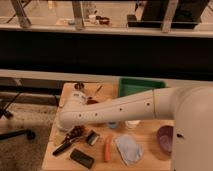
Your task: Place sponge in tray
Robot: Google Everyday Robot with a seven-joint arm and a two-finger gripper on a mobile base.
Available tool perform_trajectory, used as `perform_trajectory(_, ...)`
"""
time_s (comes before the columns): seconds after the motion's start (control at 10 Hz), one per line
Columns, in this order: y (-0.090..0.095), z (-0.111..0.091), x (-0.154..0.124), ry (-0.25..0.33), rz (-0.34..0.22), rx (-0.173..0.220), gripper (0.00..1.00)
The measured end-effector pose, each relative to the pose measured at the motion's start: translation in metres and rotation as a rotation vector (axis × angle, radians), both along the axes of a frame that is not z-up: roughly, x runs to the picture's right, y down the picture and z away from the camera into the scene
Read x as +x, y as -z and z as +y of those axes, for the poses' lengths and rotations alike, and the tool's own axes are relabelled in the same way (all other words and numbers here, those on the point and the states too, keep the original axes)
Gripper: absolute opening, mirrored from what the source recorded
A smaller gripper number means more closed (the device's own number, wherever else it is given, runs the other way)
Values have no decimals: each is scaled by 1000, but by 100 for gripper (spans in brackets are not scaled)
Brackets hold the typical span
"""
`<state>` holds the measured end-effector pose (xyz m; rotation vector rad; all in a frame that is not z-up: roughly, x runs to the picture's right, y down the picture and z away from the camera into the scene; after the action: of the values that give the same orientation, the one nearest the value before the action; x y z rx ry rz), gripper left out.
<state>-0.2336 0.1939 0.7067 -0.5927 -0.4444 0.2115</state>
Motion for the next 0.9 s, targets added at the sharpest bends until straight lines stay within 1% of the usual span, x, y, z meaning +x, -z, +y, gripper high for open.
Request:
perform_trajectory(0.4, -17, 3, -19, -35, -1, -17, 80)
perform_trajectory(0.9, -40, -1, -34, -95, 23, -13, 80)
